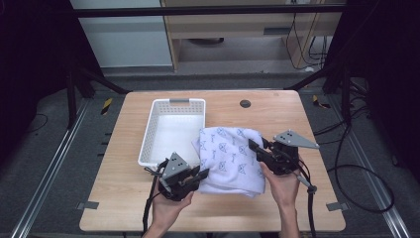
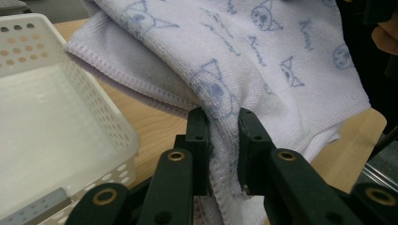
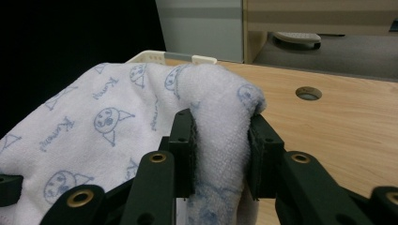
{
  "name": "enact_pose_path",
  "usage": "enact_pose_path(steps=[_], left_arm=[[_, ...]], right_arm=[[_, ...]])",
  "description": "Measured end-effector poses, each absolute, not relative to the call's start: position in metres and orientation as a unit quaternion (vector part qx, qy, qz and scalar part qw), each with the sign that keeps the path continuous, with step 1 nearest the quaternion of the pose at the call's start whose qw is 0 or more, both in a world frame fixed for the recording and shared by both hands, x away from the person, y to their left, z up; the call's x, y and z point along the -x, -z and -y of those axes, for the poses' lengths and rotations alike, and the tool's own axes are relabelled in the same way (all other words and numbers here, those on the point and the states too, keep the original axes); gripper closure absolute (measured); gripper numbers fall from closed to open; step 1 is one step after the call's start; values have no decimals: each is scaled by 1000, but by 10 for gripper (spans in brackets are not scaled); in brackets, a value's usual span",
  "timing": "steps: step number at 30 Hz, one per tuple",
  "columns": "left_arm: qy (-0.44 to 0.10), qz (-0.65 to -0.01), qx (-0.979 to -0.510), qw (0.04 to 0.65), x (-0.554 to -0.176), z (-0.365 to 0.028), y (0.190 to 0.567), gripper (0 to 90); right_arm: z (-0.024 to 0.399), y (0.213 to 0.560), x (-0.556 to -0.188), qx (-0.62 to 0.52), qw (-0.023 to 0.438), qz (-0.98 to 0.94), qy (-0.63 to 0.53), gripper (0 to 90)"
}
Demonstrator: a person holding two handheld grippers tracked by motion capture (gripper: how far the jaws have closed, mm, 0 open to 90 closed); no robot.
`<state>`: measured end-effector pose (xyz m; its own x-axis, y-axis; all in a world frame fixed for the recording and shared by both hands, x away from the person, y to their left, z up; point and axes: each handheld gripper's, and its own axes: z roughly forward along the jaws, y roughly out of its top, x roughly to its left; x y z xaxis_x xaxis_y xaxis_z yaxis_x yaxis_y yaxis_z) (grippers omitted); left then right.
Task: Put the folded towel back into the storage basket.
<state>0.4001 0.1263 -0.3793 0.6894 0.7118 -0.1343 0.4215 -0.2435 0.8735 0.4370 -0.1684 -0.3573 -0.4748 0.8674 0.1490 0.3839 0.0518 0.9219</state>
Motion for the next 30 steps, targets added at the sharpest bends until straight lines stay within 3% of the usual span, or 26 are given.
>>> enact_pose_path(steps=[30], left_arm=[[-170, -403, -735, 519, -420, -180, 349, 765]], right_arm=[[111, 316, -469, -420, 253, -686, -538, 677]])
